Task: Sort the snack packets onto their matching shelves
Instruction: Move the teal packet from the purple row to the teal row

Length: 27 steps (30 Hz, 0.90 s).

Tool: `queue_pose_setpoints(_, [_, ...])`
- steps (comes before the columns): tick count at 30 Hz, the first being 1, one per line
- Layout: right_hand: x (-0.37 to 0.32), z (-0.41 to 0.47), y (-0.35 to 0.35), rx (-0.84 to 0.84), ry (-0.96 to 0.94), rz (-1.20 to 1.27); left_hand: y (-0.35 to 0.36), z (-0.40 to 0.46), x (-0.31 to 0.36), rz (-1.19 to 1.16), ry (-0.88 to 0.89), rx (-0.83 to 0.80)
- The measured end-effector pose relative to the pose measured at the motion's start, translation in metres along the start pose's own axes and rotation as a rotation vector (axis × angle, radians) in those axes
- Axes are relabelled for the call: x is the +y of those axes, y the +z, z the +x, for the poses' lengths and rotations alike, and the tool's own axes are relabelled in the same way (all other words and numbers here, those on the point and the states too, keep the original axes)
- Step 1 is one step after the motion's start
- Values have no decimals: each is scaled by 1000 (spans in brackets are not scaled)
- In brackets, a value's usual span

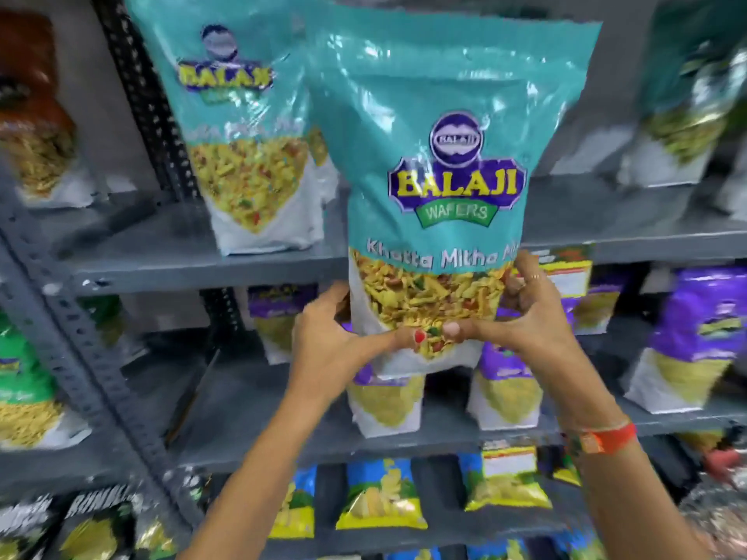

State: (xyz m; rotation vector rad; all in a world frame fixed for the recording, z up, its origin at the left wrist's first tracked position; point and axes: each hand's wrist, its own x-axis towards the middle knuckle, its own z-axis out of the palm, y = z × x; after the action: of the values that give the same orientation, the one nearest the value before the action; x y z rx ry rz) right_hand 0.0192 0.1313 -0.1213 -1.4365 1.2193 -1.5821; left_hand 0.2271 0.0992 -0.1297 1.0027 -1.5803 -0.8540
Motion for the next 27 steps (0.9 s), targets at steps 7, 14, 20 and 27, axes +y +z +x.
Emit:
queue_pose_setpoints(7, [-45,51,-86,88,-58,-29,79,68,62,-80,41,-76])
queue_pose_setpoints(14, [-66,95,-181,195,-55,-70,183,138,114,-97,-9,-183])
queue_pose_setpoints(20, [-74,112,-214,226,-79,-50,227,165,126,-100,-2,-236])
queue_pose_setpoints(27, [-82,108,-222,356,-117,-72,236,166,144,38,153,-266])
